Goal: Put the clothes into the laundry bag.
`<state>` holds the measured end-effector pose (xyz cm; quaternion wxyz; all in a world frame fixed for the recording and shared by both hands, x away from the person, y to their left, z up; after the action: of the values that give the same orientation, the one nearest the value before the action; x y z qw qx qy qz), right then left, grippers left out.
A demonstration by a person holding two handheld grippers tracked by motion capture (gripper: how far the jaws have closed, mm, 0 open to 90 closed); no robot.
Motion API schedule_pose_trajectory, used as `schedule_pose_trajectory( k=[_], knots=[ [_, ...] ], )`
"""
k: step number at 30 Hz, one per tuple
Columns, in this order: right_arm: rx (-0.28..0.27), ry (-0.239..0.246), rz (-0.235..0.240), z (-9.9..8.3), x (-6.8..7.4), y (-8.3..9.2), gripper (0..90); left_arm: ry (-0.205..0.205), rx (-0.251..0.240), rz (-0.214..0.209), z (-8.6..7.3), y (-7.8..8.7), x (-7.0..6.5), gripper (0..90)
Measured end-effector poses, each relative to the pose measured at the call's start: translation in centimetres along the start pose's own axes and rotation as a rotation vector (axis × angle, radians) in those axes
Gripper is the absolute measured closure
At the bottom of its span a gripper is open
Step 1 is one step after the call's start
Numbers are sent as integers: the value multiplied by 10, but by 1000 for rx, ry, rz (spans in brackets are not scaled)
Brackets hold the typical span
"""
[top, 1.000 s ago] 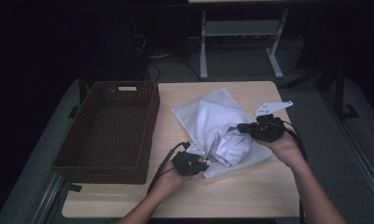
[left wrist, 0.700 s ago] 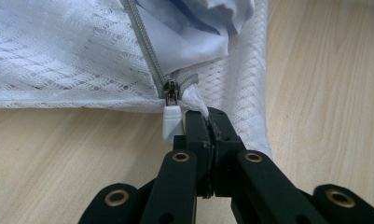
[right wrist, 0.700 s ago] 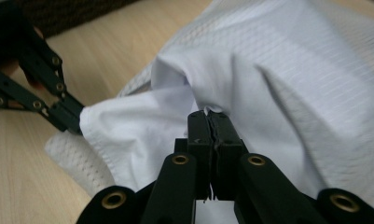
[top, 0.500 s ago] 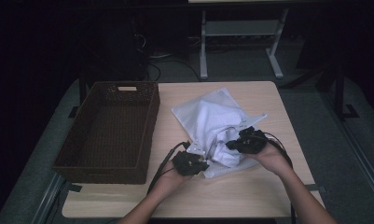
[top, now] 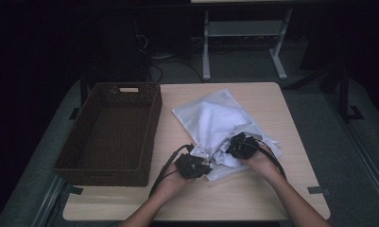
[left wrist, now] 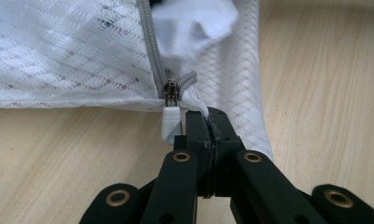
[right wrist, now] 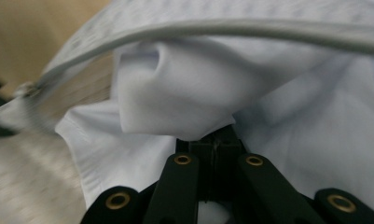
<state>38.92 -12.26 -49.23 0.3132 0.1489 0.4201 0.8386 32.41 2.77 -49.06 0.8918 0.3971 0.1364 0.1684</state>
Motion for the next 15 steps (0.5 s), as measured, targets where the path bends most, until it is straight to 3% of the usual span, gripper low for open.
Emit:
schedule_pose_trajectory(
  k=[2,4,8,15],
  knots=[
    [-12,-5,-46,1,-8,-2,890,1,1,-5,0,0,0,891],
    [-34,-27,-64,0,-16,-3,889,3,0,-5,-1,-1,0,891],
    [-68,-52,-15,-2,-19,1,872,11,0,-11,-1,-2,1,888],
    [-108,-58,57,-8,-8,26,670,9,-1,-7,-1,-3,2,881]
  ],
)
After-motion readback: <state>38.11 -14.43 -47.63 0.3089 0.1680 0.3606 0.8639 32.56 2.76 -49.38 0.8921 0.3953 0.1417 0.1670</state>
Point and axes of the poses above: each handheld gripper's, and its own axes: y roughly backward along the jaws, z roughly out of its top, x roughly to its left, the point moved 6 cm from there along -y, roughly forward along the jaws, and after that the axes turned 1 degree about x, right-handed, at the moved point
